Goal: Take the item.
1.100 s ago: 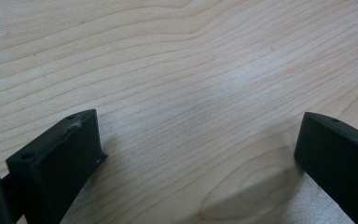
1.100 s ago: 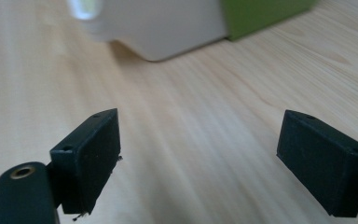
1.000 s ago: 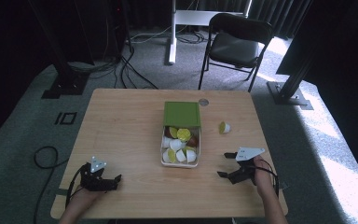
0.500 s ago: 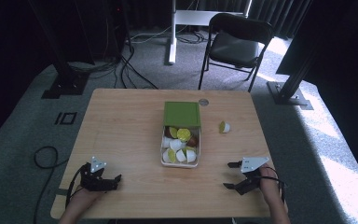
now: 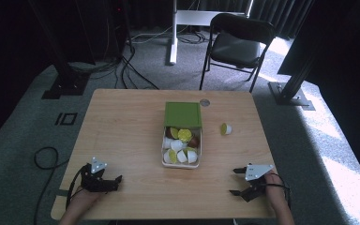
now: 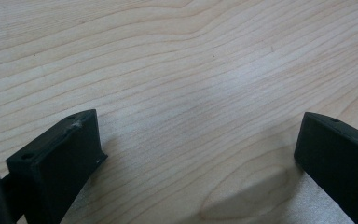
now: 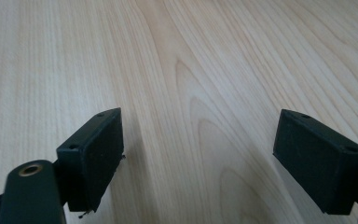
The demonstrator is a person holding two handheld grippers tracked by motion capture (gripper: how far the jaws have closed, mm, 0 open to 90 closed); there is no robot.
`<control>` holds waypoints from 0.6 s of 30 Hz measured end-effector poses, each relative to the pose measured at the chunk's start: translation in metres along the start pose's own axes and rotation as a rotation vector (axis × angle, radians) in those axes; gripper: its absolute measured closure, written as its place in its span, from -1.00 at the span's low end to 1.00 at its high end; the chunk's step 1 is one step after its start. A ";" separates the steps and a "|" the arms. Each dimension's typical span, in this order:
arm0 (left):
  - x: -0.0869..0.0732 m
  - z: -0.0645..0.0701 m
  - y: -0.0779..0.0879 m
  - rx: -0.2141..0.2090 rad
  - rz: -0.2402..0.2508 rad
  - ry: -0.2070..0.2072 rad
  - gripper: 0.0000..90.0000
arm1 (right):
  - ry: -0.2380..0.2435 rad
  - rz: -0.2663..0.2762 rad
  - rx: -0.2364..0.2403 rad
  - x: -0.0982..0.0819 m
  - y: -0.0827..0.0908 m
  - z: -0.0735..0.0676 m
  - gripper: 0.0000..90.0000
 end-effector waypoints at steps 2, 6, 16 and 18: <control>0.000 0.000 0.000 0.000 0.000 0.000 -0.97 | -0.001 0.003 0.002 -0.003 -0.001 0.000 -0.67; 0.000 0.000 0.000 0.000 0.000 0.000 -0.97 | 0.005 -0.001 0.020 -0.004 0.000 0.000 -0.71; 0.000 0.000 0.000 0.000 -0.002 -0.002 -0.97 | -0.065 -0.015 0.004 -0.004 -0.002 -0.001 -0.73; 0.000 0.000 0.000 0.000 -0.002 -0.002 -0.97 | -0.064 -0.014 0.002 -0.004 -0.002 -0.001 -0.73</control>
Point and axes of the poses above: each handheld gripper's, and its own axes: y roughly backward along the jaws, x roughly out of its top, z roughly to its right, the point moved 5 cm from there along -y, roughly forward along the jaws, and after that the axes turned 7 degrees about -y, right-handed, at the moved point
